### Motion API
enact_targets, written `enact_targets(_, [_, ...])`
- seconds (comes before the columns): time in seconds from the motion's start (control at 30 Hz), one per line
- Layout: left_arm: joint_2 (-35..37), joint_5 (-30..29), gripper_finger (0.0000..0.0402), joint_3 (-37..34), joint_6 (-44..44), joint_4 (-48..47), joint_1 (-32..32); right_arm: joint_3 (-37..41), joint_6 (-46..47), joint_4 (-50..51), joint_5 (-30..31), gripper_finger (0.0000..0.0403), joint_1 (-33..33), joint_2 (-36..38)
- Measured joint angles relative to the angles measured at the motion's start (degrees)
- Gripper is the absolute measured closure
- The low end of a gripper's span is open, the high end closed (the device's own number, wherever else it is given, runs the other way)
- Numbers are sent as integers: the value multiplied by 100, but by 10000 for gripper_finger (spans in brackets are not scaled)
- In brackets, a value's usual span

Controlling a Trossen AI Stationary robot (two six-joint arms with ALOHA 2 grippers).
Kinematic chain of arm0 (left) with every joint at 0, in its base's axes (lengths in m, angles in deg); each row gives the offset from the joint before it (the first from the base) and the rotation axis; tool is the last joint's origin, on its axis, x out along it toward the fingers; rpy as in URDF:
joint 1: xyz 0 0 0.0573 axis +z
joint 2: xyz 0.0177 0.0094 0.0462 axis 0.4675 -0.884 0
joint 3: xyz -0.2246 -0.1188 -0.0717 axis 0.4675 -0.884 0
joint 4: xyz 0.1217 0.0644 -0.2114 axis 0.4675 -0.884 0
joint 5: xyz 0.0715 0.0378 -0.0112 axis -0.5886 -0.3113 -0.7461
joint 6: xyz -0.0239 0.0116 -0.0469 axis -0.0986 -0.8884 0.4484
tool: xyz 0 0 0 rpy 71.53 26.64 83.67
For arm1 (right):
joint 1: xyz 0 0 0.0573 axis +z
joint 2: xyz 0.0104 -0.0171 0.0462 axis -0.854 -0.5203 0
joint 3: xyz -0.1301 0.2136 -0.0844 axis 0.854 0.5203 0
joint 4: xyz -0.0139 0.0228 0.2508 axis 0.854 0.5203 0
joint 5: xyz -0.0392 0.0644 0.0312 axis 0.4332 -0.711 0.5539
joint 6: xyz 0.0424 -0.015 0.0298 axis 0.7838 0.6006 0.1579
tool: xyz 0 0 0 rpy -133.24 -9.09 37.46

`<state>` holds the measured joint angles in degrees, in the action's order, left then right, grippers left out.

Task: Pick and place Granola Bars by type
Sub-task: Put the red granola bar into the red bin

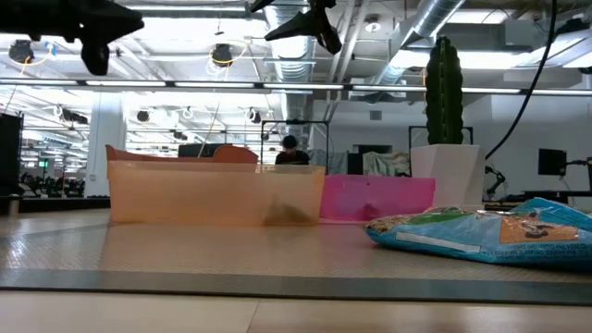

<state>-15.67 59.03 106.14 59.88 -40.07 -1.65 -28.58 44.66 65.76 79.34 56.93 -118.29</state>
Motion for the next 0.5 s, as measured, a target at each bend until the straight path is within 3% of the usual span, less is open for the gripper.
enact_targets(0.13, [-60,-61,358,-75,-33,-87,-87,0,8,22,0,216,0,0])
enact_targets(0.5, [-33,-329,358,-1153,148,1236,-509,2,159,116,118,223,-31,0])
